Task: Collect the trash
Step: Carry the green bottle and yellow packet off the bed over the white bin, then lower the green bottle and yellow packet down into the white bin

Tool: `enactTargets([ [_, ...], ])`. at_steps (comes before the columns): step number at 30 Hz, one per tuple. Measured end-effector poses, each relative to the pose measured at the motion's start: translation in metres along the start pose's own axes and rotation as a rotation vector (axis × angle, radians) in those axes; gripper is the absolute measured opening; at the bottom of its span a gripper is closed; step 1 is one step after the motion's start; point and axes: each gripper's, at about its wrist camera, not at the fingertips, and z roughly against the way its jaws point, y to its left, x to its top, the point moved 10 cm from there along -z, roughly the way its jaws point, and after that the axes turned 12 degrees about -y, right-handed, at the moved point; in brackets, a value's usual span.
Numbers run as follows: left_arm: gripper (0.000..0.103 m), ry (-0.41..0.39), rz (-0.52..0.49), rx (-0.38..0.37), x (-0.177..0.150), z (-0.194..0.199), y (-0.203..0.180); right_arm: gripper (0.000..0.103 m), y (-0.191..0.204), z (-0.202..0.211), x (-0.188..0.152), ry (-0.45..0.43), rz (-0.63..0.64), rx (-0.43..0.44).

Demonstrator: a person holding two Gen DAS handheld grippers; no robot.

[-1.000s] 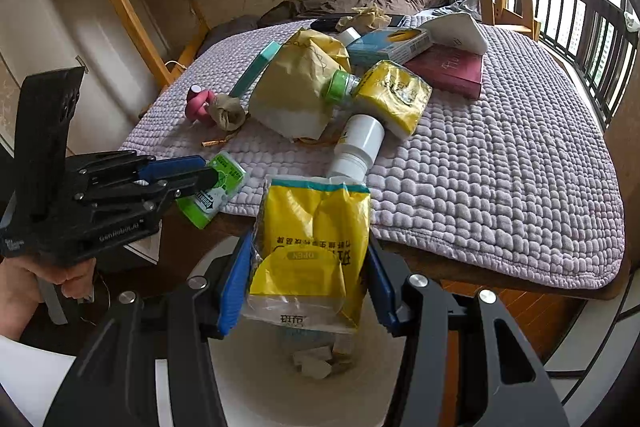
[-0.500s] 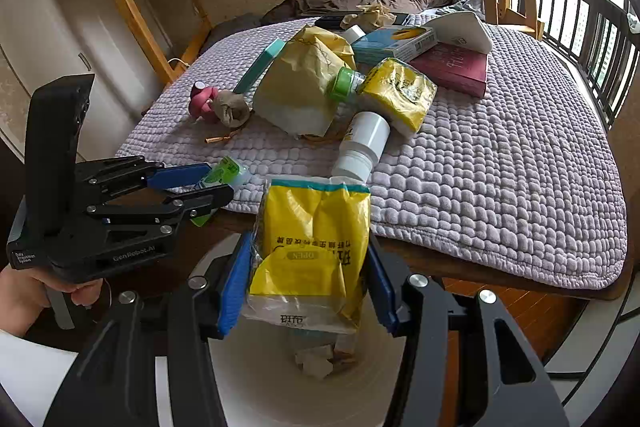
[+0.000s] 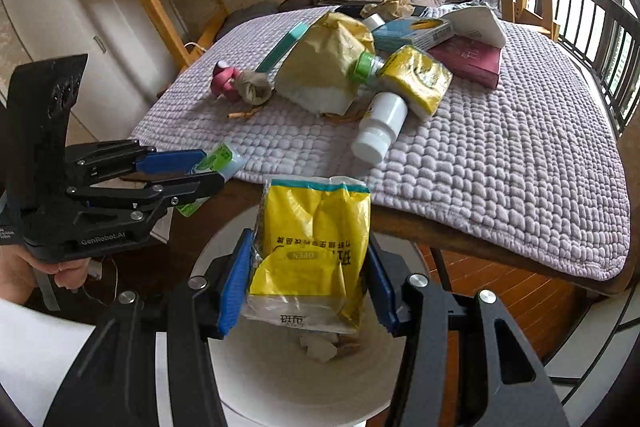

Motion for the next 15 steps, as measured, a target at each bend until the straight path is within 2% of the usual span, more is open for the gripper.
enactTargets([
  [15,0.040,0.071,-0.052,-0.078,-0.031,0.007,-0.029,0.051,0.009,0.003,-0.028,0.072,-0.023,0.047],
])
